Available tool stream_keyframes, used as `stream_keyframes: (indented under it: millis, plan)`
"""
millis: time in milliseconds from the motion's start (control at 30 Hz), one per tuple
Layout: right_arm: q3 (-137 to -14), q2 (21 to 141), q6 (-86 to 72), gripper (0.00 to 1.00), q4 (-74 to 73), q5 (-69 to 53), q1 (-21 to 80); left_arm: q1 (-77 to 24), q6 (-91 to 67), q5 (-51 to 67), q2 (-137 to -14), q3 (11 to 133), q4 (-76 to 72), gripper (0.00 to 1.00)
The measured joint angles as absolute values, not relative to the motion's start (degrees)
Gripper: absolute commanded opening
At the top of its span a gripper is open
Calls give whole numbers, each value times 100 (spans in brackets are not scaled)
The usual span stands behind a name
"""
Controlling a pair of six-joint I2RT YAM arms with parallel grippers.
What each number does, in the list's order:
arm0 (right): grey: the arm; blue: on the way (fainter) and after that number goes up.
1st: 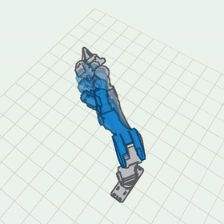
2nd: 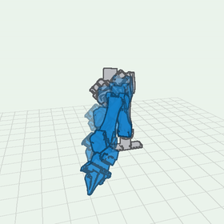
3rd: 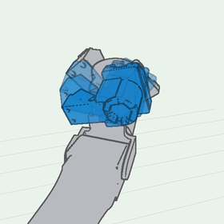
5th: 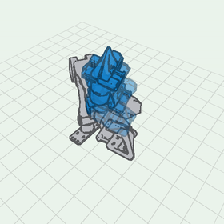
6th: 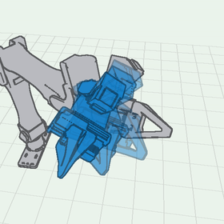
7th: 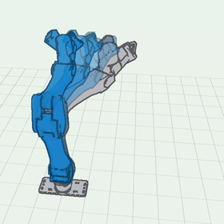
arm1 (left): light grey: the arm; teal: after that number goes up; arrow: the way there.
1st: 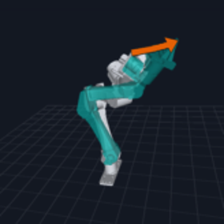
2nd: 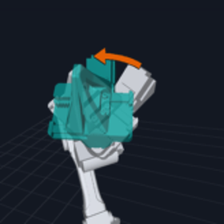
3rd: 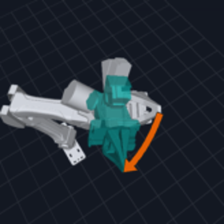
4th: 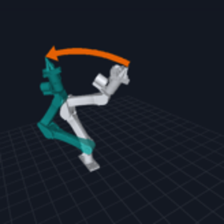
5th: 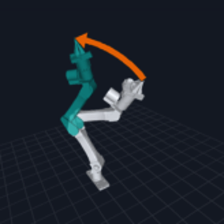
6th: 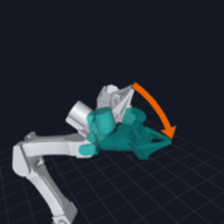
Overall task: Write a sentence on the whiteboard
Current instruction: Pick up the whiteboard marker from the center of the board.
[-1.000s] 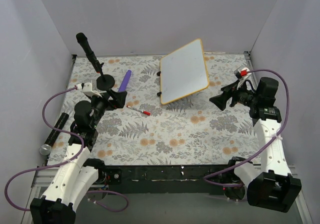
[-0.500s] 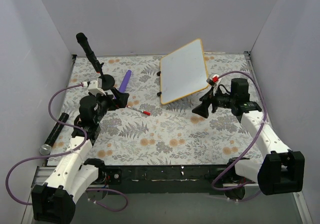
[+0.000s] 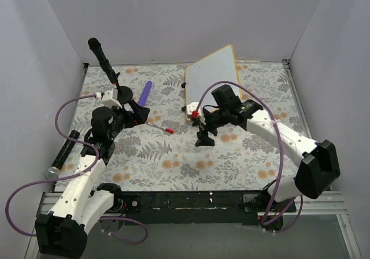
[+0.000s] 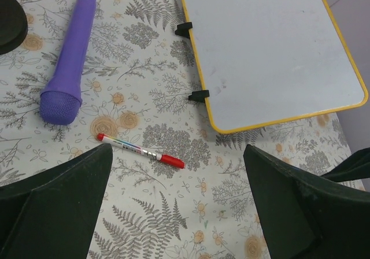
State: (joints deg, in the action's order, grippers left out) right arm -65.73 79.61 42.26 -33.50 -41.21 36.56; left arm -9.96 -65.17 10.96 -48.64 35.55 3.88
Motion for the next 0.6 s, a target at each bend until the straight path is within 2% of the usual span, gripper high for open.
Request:
stream_keyframes:
  millis: [67,200,300,433,600]
  plan:
    - [-6932,8361,4246,92,-3326,-3894,4051,-996,-6486,1026,-4783,3601,506,98]
    - [-7749,9445,4104,81,-3114,-3395,4401,-996,-6469,788,-4591,3599,781,98]
    - [-8724,10538,3837,76,-3085,-3072,4567,-998,-6434,423,-4556,3599,945,98]
    - [-9778,11699,3472,74,-3037,-2598,4794,-989,-6412,-97,-4530,3599,1109,98]
    - [-10471,12615,3138,70,-3057,-2106,5046,-939,-6431,-805,-4241,3599,1251,98]
